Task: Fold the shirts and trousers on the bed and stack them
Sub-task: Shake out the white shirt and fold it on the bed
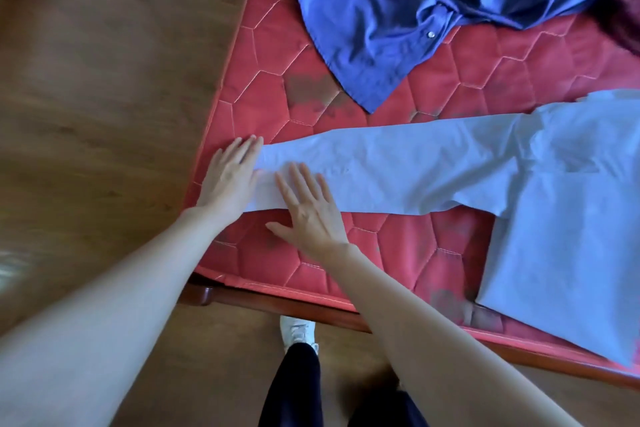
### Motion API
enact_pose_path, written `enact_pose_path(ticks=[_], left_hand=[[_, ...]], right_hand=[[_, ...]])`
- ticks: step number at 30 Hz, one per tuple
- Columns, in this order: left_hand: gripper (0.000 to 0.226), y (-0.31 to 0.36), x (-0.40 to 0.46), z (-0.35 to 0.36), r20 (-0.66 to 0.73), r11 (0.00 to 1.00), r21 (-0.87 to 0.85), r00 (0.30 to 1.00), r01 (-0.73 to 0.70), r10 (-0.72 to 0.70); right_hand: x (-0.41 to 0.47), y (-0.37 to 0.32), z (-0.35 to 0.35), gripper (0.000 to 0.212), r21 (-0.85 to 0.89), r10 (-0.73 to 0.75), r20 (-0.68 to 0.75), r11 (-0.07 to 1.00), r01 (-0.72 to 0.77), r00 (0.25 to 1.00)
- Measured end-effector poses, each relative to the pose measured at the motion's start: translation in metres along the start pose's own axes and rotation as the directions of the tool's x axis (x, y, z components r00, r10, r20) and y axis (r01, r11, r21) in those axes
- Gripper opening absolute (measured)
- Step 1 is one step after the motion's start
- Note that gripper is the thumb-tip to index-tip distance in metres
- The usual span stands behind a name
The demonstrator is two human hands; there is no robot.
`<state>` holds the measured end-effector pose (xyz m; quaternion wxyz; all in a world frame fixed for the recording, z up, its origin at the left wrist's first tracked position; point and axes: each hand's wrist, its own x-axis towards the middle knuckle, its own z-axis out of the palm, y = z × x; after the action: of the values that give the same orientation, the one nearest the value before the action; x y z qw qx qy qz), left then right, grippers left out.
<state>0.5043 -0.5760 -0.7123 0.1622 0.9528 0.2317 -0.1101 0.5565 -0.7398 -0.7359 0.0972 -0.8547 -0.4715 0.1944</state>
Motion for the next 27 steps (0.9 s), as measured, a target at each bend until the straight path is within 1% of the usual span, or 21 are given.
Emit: enact_pose_path(ticks=[1, 3, 4, 6, 7, 9, 11, 13, 15, 16, 17, 19, 20, 21, 22, 23, 24, 25, 27], left_hand=[[0.053, -0.002, 0.004, -0.003, -0.020, 0.999, -0.053, 1.000, -0.010, 0.009], [0.042, -0.003, 0.011, -0.013, -0.043, 0.981, -0.189, 0.998, 0.045, -0.054], [0.038, 0.000, 0.013, -0.017, -0.029, 0.970, -0.229, 0.996, 0.077, -0.085], [0.035, 0.002, 0.018, -0.023, 0.028, 0.961, -0.247, 0.993, 0.121, -0.118], [0.035, 0.002, 0.019, -0.025, 0.052, 0.952, -0.267, 0.989, 0.148, -0.139], [0.033, 0.002, 0.022, -0.028, 0.084, 0.925, -0.320, 0.979, 0.203, -0.186], [0.030, -0.001, 0.026, -0.029, 0.117, 0.879, -0.398, 0.965, 0.262, -0.234], [0.023, -0.004, 0.029, -0.030, 0.144, 0.799, -0.511, 0.948, 0.317, -0.284], [0.014, -0.007, 0.029, -0.031, 0.170, 0.700, -0.611, 0.925, 0.370, -0.340], [0.013, -0.008, 0.029, -0.032, 0.188, 0.647, -0.654, 0.913, 0.392, -0.363], [0.018, -0.007, 0.029, -0.034, 0.210, 0.602, -0.686, 0.903, 0.408, -0.374], [0.028, -0.001, 0.026, -0.039, 0.241, 0.542, -0.738, 0.907, 0.402, -0.345], [0.028, 0.004, 0.025, -0.044, 0.242, 0.504, -0.778, 0.919, 0.376, -0.312], [0.024, 0.011, 0.024, -0.050, 0.244, 0.436, -0.830, 0.929, 0.348, -0.277], [0.019, 0.020, 0.024, -0.058, 0.253, 0.340, -0.881, 0.936, 0.328, -0.245], [0.018, 0.030, 0.024, -0.067, 0.263, 0.246, -0.918, 0.940, 0.313, -0.216], [0.021, 0.040, 0.025, -0.074, 0.255, 0.190, -0.938, 0.948, 0.291, -0.191], [0.024, 0.051, 0.027, -0.080, 0.227, 0.194, -0.947, 0.959, 0.258, -0.168], [0.028, 0.076, 0.032, -0.090, 0.100, 0.346, -0.929, 0.989, 0.132, -0.110]], right_hand=[[0.005, -0.006, 0.004, 0.088, -0.001, 0.004, -0.014, 1.000, -0.004, 1.000], [0.015, -0.019, 0.011, 0.093, -0.014, 0.046, -0.035, 0.999, -0.047, 0.998], [0.018, -0.024, 0.011, 0.096, -0.020, 0.080, -0.049, 0.997, -0.081, 0.996], [0.025, -0.036, 0.013, 0.096, -0.071, 0.149, -0.084, 0.985, -0.156, 0.985], [0.027, -0.042, 0.012, 0.091, -0.105, 0.178, -0.108, 0.976, -0.189, 0.978], [0.033, -0.050, 0.011, 0.076, -0.139, 0.198, -0.190, 0.964, -0.226, 0.962], [0.037, -0.052, 0.010, 0.061, -0.159, 0.158, -0.277, 0.965, -0.208, 0.948], [0.039, -0.051, 0.008, 0.054, -0.141, 0.121, -0.316, 0.975, -0.173, 0.941], [0.039, -0.051, 0.005, 0.060, -0.076, 0.086, -0.289, 0.991, -0.113, 0.953], [0.037, -0.051, 0.002, 0.064, -0.034, 0.070, -0.269, 0.996, -0.082, 0.961], [0.034, -0.050, -0.001, 0.064, 0.007, 0.061, -0.282, 0.998, -0.062, 0.958], [0.028, -0.047, -0.012, 0.060, 0.080, 0.084, -0.373, 0.995, -0.059, 0.924], [0.025, -0.045, -0.019, 0.061, 0.129, 0.120, -0.412, 0.989, -0.072, 0.903], [0.023, -0.043, -0.026, 0.063, 0.196, 0.169, -0.445, 0.977, -0.088, 0.879], [0.021, -0.040, -0.035, 0.062, 0.289, 0.239, -0.460, 0.951, -0.111, 0.855], [0.018, -0.036, -0.045, 0.058, 0.387, 0.321, -0.471, 0.912, -0.135, 0.822], [0.015, -0.031, -0.057, 0.050, 0.476, 0.406, -0.463, 0.864, -0.166, 0.788], [0.012, -0.023, -0.068, 0.041, 0.550, 0.484, -0.450, 0.812, -0.194, 0.751], [0.001, -0.004, -0.094, 0.017, 0.654, 0.607, -0.446, 0.723, -0.224, 0.658]])
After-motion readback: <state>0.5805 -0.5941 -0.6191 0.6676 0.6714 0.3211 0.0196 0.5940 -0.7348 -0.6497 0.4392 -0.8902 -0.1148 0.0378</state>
